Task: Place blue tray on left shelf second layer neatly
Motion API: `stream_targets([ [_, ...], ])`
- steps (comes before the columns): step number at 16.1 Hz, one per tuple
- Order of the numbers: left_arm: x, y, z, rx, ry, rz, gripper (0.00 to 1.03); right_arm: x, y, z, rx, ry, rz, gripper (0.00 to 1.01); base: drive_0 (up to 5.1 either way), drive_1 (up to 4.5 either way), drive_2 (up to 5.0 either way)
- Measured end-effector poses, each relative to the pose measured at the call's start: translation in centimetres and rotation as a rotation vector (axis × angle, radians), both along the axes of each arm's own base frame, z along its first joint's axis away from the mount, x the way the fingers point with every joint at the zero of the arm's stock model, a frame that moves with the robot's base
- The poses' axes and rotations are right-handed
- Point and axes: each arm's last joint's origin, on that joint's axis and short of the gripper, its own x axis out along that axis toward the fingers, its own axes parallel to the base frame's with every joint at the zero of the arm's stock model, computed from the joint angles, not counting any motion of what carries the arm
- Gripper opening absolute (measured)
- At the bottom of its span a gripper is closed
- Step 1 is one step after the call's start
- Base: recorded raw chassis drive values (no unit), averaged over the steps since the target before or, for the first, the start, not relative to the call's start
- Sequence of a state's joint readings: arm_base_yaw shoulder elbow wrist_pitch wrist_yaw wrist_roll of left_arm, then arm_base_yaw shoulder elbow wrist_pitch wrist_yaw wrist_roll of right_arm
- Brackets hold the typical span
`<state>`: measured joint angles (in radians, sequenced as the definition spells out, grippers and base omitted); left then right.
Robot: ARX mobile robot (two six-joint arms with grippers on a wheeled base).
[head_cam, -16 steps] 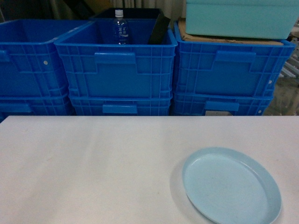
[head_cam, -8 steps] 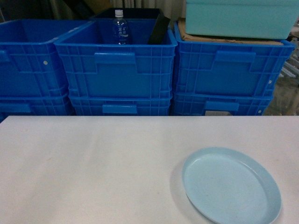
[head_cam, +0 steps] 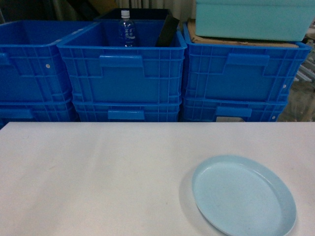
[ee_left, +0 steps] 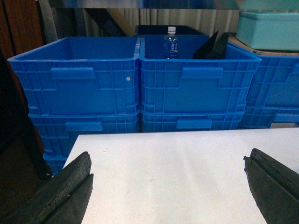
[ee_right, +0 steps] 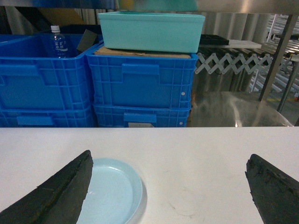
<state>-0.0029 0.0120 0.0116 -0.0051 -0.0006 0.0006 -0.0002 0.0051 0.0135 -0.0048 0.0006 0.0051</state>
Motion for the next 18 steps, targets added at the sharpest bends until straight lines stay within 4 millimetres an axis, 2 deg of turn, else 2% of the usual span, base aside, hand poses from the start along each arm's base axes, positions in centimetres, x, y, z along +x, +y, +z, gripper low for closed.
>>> stream_targets([
  [3,0.0,0.0,0.0,0.0,0.0,0.0,0.98,0.2,0.1,0.3,0.01,-0.019,0.015,0.98,0.0,0.0,0.0],
  [4,0.0,0.0,0.0,0.0,0.0,0.0,0.98,1.4,0.6,1.6,0.055,-0.018,0.081,0.98,0.0,0.0,0.0],
  [6,0.0,0.0,0.0,0.0,0.0,0.0,0.98,6.1,-0.1,7.2,0.166,0.005,0.16,0.98,0.0,0.0,0.0],
  [7,0.0,0.0,0.0,0.0,0.0,0.0,0.98,9.3,-1.0,9.3,0.241,0.109,0.206,0.98,0.0,0.0,0.0],
  [8,0.0,0.0,0.0,0.0,0.0,0.0,0.98,12.8,-2.2,9.6,0.349,0.285,0.267,0.98,0.0,0.0,0.0],
  [9,0.0,0.0,0.0,0.0,0.0,0.0,0.98,16.0,-3.5,8.2,0.484,0.486,0.35,0.98,0.0,0.0,0.0],
  [10,0.0,0.0,0.0,0.0,0.0,0.0,0.98,18.3,-4.8,5.5,0.613,0.663,0.429,0.98,0.0,0.0,0.0],
  [11,0.0,0.0,0.0,0.0,0.0,0.0,0.98,19.0,-5.4,2.6,0.705,0.787,0.495,0.98,0.0,0.0,0.0],
  [12,0.0,0.0,0.0,0.0,0.0,0.0,0.98,18.7,-5.2,0.5,0.736,0.851,0.547,0.98,0.0,0.0,0.0],
  [14,0.0,0.0,0.0,0.0,0.0,0.0,0.98,18.3,-4.9,-0.3,0.647,0.802,0.579,0.98,0.0,0.0,0.0],
  [16,0.0,0.0,0.0,0.0,0.0,0.0,0.98,17.5,-5.0,-3.7,0.652,0.853,0.509,0.98,0.0,0.0,0.0],
  [18,0.0,0.0,0.0,0.0,0.0,0.0,0.98,17.7,-6.2,-7.2,0.682,0.874,0.399,0.98,0.0,0.0,0.0],
])
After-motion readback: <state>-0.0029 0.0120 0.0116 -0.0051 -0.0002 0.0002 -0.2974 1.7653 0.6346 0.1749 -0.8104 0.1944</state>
